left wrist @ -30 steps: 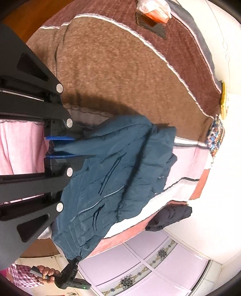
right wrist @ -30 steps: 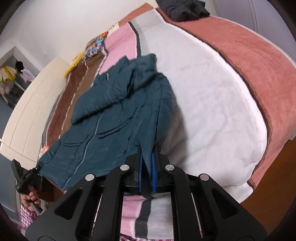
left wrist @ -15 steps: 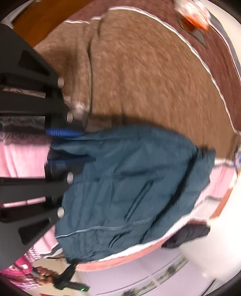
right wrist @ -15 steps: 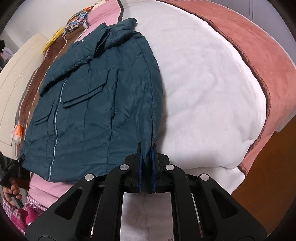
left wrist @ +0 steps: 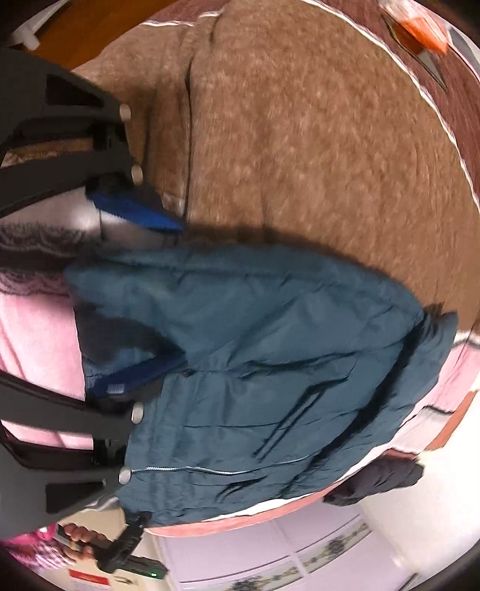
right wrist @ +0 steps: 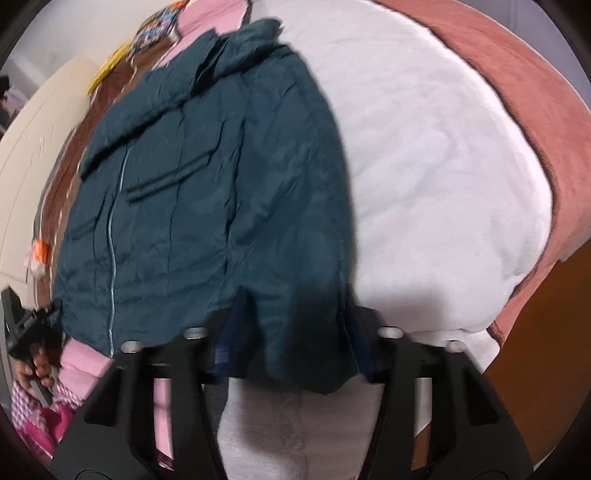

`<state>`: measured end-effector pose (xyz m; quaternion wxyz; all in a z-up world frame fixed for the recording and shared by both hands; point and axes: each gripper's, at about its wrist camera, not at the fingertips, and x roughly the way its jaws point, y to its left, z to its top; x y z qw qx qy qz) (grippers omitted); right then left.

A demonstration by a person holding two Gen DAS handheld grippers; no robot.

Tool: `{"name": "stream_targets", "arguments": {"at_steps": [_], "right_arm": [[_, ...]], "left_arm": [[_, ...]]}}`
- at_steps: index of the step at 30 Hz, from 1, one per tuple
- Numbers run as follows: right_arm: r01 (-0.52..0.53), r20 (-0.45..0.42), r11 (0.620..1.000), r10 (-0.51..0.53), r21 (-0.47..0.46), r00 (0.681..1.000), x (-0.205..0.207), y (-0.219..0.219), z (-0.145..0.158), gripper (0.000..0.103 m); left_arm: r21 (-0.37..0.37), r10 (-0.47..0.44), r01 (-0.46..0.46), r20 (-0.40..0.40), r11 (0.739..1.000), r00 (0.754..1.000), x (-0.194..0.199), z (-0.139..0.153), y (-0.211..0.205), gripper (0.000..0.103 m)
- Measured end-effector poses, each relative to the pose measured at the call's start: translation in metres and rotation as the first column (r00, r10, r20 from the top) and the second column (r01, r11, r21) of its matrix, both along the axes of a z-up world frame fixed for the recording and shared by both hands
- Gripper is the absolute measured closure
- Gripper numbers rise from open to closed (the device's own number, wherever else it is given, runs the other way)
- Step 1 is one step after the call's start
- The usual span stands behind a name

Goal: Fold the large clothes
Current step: 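Lift the held hem with both tools up toward the collar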

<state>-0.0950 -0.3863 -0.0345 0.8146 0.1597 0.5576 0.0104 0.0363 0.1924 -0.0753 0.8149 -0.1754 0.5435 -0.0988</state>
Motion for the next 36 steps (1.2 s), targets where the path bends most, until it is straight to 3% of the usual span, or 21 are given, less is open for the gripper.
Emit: {"name": "stream_targets", "arguments": {"at_steps": [1,4,14,26,31,36], "right_arm": [[-0.008,0.007,1.0,0.008,0.002,1.0,-0.001,0.001,0.002,0.087],[-0.009,0.041,0.999,0.008,0.038,0.999,-0.005,-0.001,0.014,0.093],[0.044,0.19,0.979,-0.083,0.199,0.978,-0.04,-0.021,0.082,0.095],[0.09,0.211,0.916,-0.184,0.392,0.96,-0.107,-0.039,0.127,0.095],[0.079,0.25,0.891,-0.209,0.446,0.945,-0.086,-0.041,0.15,0.095],[0.055,0.29,0.88,-0.214,0.472,0.933,-0.027,-0.047,0.177,0.095]], "left_arm": [[-0.013,-0.02,0.02,0.003,1.0,1.0,0.0,0.0,-0.002,0.081],[-0.023,-0.036,0.037,0.048,0.999,0.998,-0.005,0.01,-0.004,0.092],[-0.098,-0.001,0.027,0.256,0.995,0.967,-0.047,0.101,0.011,0.094],[-0.154,0.047,-0.002,0.289,0.988,0.956,-0.11,0.147,0.027,0.094],[-0.209,0.082,-0.019,0.3,0.978,0.95,-0.097,0.156,0.031,0.094],[-0.237,0.092,-0.009,0.342,0.971,0.935,-0.059,0.179,0.028,0.094]]}}
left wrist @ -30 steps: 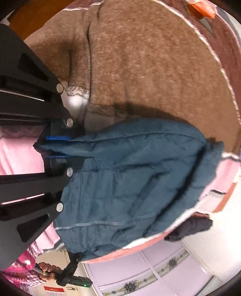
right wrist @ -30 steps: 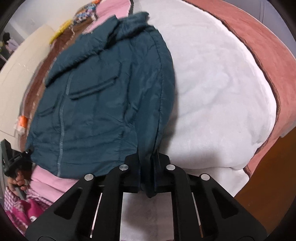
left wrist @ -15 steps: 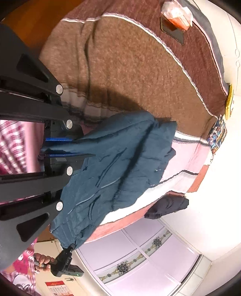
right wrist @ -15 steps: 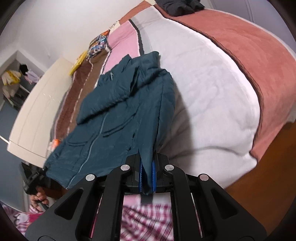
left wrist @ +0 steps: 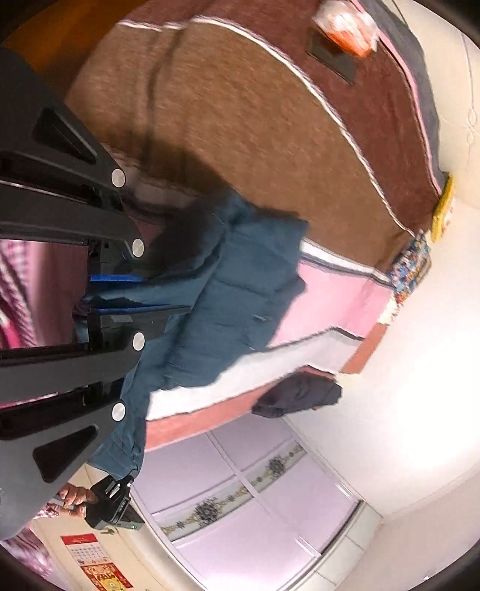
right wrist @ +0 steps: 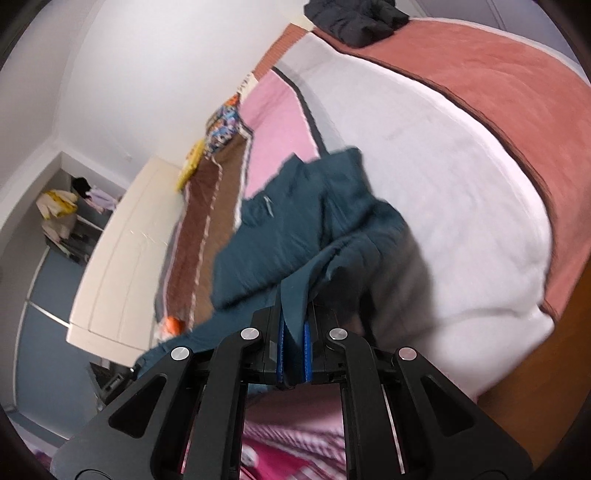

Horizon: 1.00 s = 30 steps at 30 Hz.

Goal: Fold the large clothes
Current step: 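Lift the held hem with both tools up toward the collar, then lay the hem over the collar with both tools, folding the jacket in half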

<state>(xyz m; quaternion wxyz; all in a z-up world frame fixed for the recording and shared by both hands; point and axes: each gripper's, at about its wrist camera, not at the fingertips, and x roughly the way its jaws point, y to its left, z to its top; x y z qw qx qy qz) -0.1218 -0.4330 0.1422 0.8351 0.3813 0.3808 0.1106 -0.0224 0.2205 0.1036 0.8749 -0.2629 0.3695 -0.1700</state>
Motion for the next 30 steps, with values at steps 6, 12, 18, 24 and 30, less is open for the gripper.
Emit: {"name": "stream_targets", "arguments": {"at_steps": [6,12,18,24,30], "right_arm": [[0.001,0.044,0.998,0.002,-0.06,0.999,0.095,-0.002,0.034,0.094],[0.019,0.039,0.994,-0.015,-0.11,0.999,0.211,-0.001,0.041,0.094],[0.071,-0.027,0.99,-0.075,-0.124,0.997,0.327,-0.015,0.01,0.094],[0.091,-0.149,0.988,-0.109,-0.123,0.983,0.42,-0.027,-0.062,0.094],[0.093,-0.219,0.985,-0.123,-0.144,0.968,0.472,-0.027,-0.125,0.094]], "left_arm": [[0.014,0.0,-0.001,0.051,1.0,0.999,0.073,0.034,-0.005,0.093],[0.029,0.03,-0.032,0.041,0.999,0.999,0.173,0.052,-0.018,0.093],[0.076,0.067,-0.066,-0.011,0.995,0.998,0.285,0.045,-0.041,0.093],[0.133,0.102,-0.088,-0.101,0.987,0.99,0.385,0.0,-0.062,0.093],[0.152,0.133,-0.106,-0.186,0.983,0.974,0.444,-0.057,-0.067,0.093]]}}
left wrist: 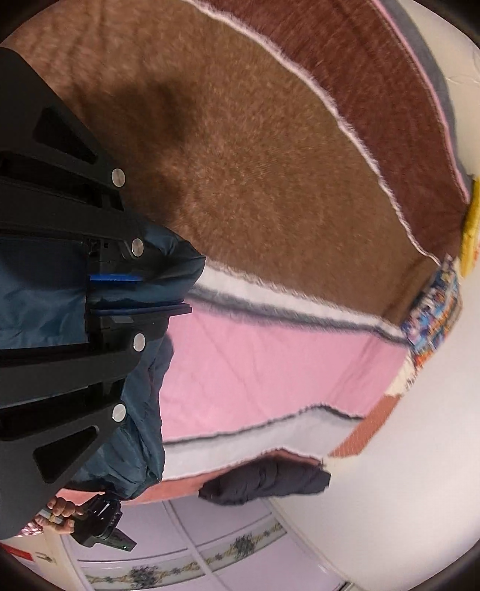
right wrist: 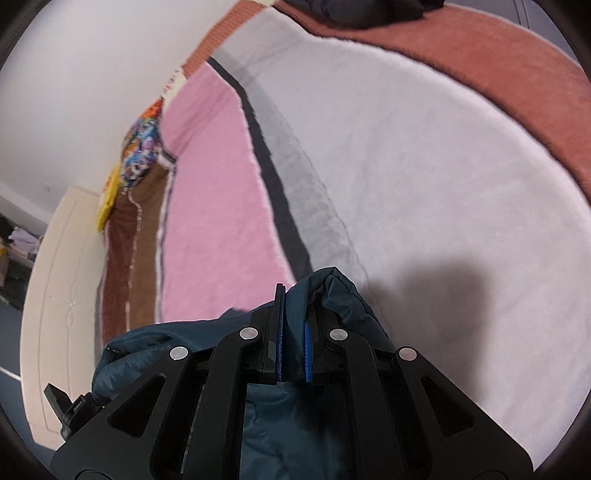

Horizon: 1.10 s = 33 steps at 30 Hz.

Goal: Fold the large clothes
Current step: 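Lay the hem over the collar with both tools, folding the jacket in half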

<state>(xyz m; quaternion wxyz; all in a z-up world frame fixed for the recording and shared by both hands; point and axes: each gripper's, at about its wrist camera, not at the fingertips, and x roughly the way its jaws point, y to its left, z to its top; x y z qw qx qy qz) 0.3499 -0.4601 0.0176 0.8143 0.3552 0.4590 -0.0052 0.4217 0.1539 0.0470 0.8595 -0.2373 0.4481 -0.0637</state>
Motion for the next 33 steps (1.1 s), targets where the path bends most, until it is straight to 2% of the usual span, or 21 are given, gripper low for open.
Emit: {"name": "stream_targets", "arguments": {"at_steps": [7,11,14,15,16,17,19,20,21,23,24,26,27,28,29,30,31,33], "right_arm": [[-0.028,-0.09,0.997,0.022,-0.067,0.996,0.022,0.01,-0.049,0.094],[-0.013,-0.138,1.0,0.012,-0.005,0.99,0.024,0.005,-0.055,0.089],[0.011,-0.125,0.996,0.0,0.085,0.992,0.019,-0.007,-0.044,0.077],[0.016,-0.11,0.99,-0.001,0.138,0.994,0.018,-0.013,-0.039,0.067],[0.022,-0.099,0.984,-0.004,0.178,0.995,0.017,-0.018,-0.035,0.056],[0.036,-0.085,0.973,-0.017,0.228,0.996,0.015,-0.026,-0.031,0.051],[0.086,-0.052,0.959,-0.074,0.271,0.996,0.008,-0.041,-0.02,0.035],[0.102,-0.036,0.955,-0.096,0.277,0.995,0.005,-0.046,-0.015,0.034],[0.113,-0.019,0.95,-0.113,0.29,0.993,0.001,-0.052,-0.011,0.034],[0.134,0.003,0.946,-0.142,0.295,0.99,-0.007,-0.058,-0.001,0.034],[0.125,0.022,0.958,-0.135,0.26,0.991,-0.013,-0.057,0.007,0.034],[0.055,0.076,0.994,-0.063,0.099,0.995,-0.021,-0.041,0.028,0.035],[0.028,0.088,1.0,-0.029,0.013,0.996,-0.022,-0.029,0.036,0.044],[-0.023,0.097,0.991,0.036,-0.131,0.995,-0.025,-0.012,0.044,0.056],[-0.057,0.095,0.977,0.078,-0.207,0.992,-0.022,0.003,0.047,0.062],[-0.099,0.084,0.956,0.127,-0.278,0.988,-0.021,0.018,0.046,0.078],[-0.122,0.071,0.944,0.151,-0.306,0.986,-0.021,0.028,0.041,0.09],[-0.171,0.02,0.932,0.187,-0.32,0.982,-0.017,0.045,0.022,0.094]], "left_arm": [[0.035,0.041,-0.038,-0.105,0.999,0.994,0.024,-0.057,-0.008,0.089],[0.003,0.066,-0.067,-0.157,0.998,0.985,0.024,-0.067,-0.007,0.087],[-0.064,0.076,-0.087,-0.15,0.994,0.986,0.022,-0.056,0.001,0.077],[-0.116,0.078,-0.094,-0.136,0.989,0.988,0.019,-0.048,0.007,0.07],[-0.171,0.081,-0.101,-0.123,0.98,0.989,0.017,-0.041,0.013,0.064],[-0.219,0.09,-0.113,-0.116,0.969,0.989,0.015,-0.036,0.02,0.062],[-0.288,0.124,-0.152,-0.116,0.946,0.986,0.01,-0.028,0.029,0.052],[-0.293,0.154,-0.18,-0.111,0.939,0.982,0.007,-0.025,0.033,0.049],[-0.284,0.184,-0.203,-0.092,0.937,0.979,0.003,-0.019,0.038,0.043],[-0.263,0.231,-0.232,-0.036,0.937,0.972,-0.003,-0.006,0.041,0.041],[-0.246,0.24,-0.239,-0.023,0.939,0.97,-0.006,-0.001,0.042,0.041],[-0.184,0.225,-0.217,0.025,0.959,0.974,-0.01,0.012,0.036,0.041],[-0.119,0.188,-0.18,0.065,0.976,0.98,-0.014,0.022,0.027,0.042],[-0.041,0.152,-0.149,0.1,0.988,0.983,-0.014,0.029,0.016,0.048],[0.069,0.094,-0.104,0.145,0.992,0.985,-0.02,0.036,-0.003,0.05],[0.135,0.052,-0.074,0.162,0.988,0.985,-0.024,0.038,-0.013,0.053],[0.203,0.007,-0.042,0.171,0.978,0.985,-0.027,0.037,-0.024,0.057],[0.267,-0.058,0.019,0.138,0.963,0.989,-0.023,0.022,-0.046,0.063]]}}
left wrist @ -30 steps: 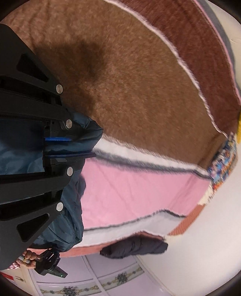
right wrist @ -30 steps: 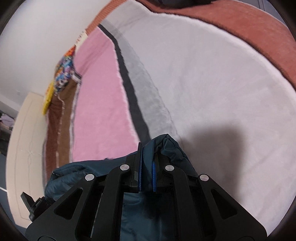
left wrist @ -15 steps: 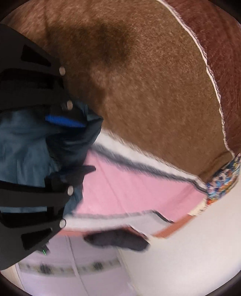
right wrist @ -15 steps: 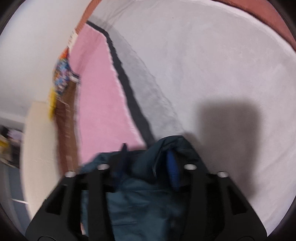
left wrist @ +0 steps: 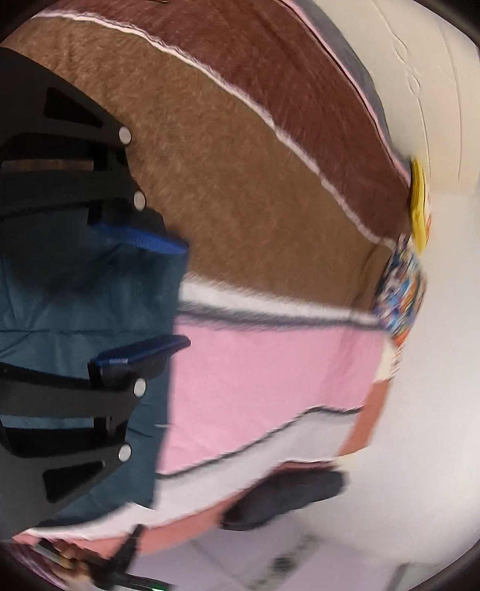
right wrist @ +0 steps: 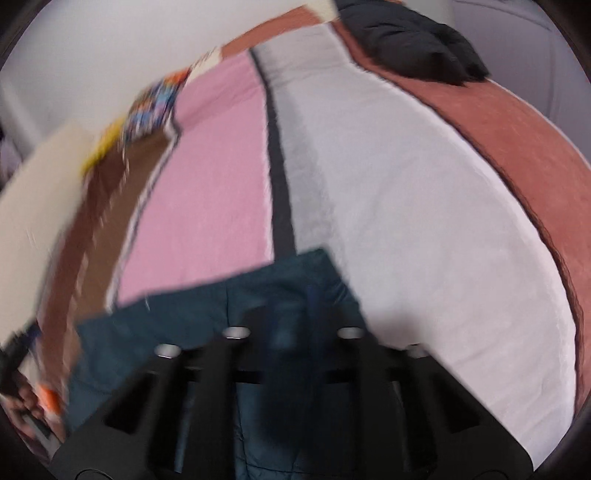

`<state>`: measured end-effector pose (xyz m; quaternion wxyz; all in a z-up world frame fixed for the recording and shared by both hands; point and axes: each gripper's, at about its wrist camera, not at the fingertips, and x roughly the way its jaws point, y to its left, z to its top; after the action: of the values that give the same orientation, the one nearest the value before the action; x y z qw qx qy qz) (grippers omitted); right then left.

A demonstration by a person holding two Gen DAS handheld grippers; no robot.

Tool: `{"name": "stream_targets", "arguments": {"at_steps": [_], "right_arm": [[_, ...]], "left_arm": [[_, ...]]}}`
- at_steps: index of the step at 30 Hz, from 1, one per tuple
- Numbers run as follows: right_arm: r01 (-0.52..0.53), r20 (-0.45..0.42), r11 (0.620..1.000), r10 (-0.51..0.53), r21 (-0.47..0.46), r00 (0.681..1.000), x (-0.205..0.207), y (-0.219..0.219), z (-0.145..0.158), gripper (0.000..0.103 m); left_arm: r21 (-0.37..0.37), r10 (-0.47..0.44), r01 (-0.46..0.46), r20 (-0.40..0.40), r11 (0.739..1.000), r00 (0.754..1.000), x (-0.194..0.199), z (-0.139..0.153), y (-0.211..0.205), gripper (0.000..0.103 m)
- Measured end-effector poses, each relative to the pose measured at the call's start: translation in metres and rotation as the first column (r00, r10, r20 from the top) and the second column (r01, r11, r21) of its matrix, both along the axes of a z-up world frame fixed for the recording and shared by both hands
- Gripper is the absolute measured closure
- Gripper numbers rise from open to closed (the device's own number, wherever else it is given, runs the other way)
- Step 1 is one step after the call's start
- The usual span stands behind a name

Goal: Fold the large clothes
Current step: 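Lay the hem over the collar with both tools, folding the jacket in half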

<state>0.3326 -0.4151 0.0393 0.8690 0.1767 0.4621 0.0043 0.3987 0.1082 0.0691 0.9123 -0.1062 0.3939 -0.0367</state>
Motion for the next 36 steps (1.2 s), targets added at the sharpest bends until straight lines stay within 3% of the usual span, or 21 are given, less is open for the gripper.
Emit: {"name": "stream_targets", "arguments": {"at_steps": [5,7,10,17,24,27,32,36], "right_arm": [[0.008,-0.074,0.998,-0.013,-0.064,0.997,0.016,0.016,-0.034,0.095],[0.014,-0.112,0.995,-0.025,-0.094,0.993,0.024,0.015,-0.049,0.095],[0.025,-0.137,0.994,-0.04,-0.111,0.99,0.03,0.01,-0.065,0.095],[0.016,-0.144,0.986,-0.04,-0.164,0.989,0.038,0.01,-0.077,0.097],[0.011,-0.148,0.985,-0.037,-0.174,0.988,0.039,0.012,-0.078,0.097],[0.015,-0.15,0.986,-0.04,-0.164,0.988,0.04,0.012,-0.074,0.097],[0.056,-0.077,0.994,-0.064,-0.096,0.995,0.015,0.0,-0.034,0.095],[-0.002,-0.009,0.991,0.001,-0.132,1.0,-0.041,0.003,0.002,0.094]], "left_arm": [[0.155,0.005,0.012,-0.111,0.988,0.994,0.023,-0.053,-0.022,0.065],[0.184,0.012,0.016,-0.151,0.983,0.988,0.025,-0.069,-0.022,0.065],[0.178,0.038,-0.002,-0.195,0.984,0.98,0.033,-0.087,-0.016,0.065],[0.176,0.04,-0.002,-0.216,0.984,0.976,0.041,-0.107,-0.016,0.062],[0.184,0.063,-0.022,-0.22,0.983,0.974,0.044,-0.111,-0.017,0.054],[0.155,0.068,-0.034,-0.22,0.987,0.973,0.043,-0.108,-0.012,0.053],[0.072,0.067,-0.059,-0.117,0.996,0.991,0.009,-0.059,0.008,0.049],[0.125,-0.01,0.017,-0.056,0.992,0.998,-0.05,-0.026,0.007,0.048]]}}
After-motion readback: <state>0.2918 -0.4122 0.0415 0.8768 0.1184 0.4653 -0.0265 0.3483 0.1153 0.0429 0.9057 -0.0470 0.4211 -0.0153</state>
